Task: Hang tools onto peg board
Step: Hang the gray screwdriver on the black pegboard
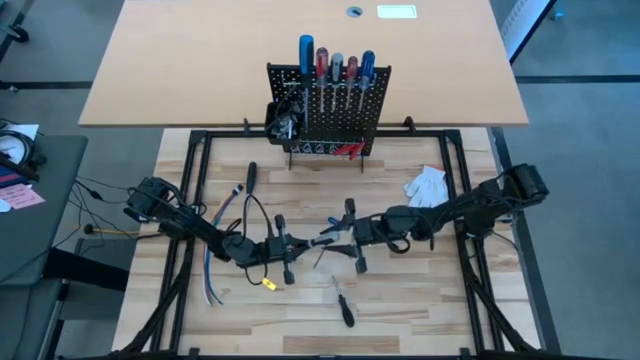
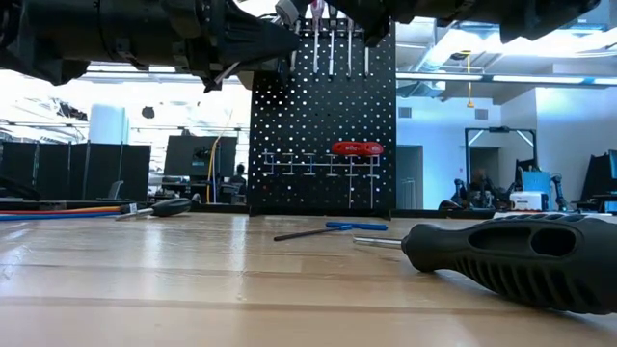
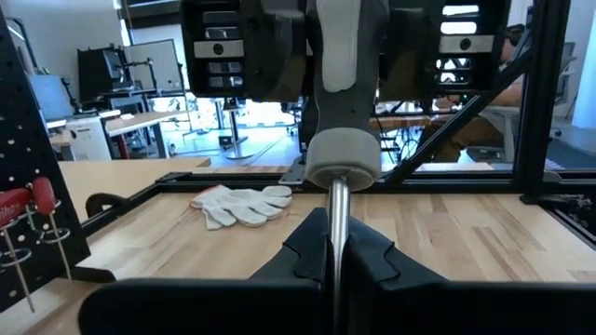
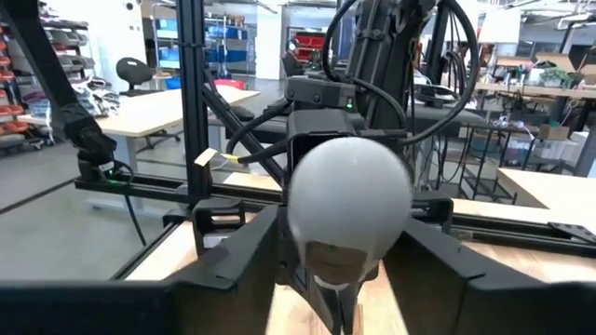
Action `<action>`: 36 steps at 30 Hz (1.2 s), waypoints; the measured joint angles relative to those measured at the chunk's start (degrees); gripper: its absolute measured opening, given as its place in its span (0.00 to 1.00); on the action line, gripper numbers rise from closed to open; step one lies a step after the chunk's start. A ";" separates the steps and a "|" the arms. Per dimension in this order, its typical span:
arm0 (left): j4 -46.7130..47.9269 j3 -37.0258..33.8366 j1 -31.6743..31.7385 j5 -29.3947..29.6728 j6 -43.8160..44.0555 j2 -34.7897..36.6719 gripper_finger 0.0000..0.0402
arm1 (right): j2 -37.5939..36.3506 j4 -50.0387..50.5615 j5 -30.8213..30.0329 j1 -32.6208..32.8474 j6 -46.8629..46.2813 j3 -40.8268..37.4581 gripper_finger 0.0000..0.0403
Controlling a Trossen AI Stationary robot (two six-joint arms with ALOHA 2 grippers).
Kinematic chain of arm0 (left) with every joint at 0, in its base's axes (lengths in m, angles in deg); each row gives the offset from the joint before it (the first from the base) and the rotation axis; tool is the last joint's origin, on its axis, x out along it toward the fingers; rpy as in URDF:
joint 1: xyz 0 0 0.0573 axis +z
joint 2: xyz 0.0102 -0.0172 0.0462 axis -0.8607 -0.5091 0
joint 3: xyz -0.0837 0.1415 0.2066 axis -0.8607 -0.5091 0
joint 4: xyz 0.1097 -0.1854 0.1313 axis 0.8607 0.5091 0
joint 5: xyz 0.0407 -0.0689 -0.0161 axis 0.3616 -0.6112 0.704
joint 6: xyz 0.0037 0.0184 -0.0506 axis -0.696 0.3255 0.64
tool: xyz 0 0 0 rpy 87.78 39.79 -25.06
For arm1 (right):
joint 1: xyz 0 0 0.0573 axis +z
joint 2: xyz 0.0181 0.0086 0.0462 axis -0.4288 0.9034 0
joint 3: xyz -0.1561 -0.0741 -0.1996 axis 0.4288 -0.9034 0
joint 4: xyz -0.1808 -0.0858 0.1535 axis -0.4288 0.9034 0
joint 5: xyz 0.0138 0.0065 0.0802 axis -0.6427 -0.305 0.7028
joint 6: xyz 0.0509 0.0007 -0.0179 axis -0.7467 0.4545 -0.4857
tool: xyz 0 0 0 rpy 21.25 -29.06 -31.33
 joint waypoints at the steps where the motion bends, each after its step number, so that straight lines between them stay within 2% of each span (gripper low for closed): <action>1: 0.12 0.00 0.00 0.00 0.02 0.00 0.01 | -0.22 0.30 -0.01 0.00 0.01 0.00 0.40; 4: 0.91 0.09 -0.01 0.17 0.59 0.07 0.01 | -0.40 0.12 -0.12 -0.02 0.05 -0.02 0.29; 7: 2.64 0.15 0.00 0.69 0.62 0.09 0.02 | -1.89 4.10 -0.44 -0.46 -0.91 0.35 0.29; 10: 5.48 -0.07 0.07 2.59 1.00 0.00 0.09 | -4.72 12.97 -0.52 -1.61 -1.91 3.31 0.29; 14: 10.01 -0.02 -0.27 9.93 2.28 0.07 0.24 | -7.45 22.03 -4.18 -2.05 -0.23 7.72 0.29; 17: 15.42 -0.02 -0.47 16.03 3.53 0.04 0.34 | -9.06 32.88 -6.55 -3.69 -1.58 12.42 0.29; 20: 21.53 -0.03 -0.63 21.06 6.43 0.35 0.41 | -9.45 45.63 -9.44 -7.29 -4.25 18.08 0.29; 22: 24.37 -0.04 -0.63 21.86 9.29 1.33 0.42 | -8.48 50.92 -12.70 -9.89 -4.26 20.62 0.29; 27: 29.07 -0.02 -0.67 21.97 13.17 4.24 0.42 | -5.97 53.94 -14.23 -17.81 -1.56 23.91 0.29; 36: 32.06 -0.02 -0.68 21.80 14.99 4.93 0.41 | -6.95 53.54 -14.32 -28.34 0.04 24.02 0.29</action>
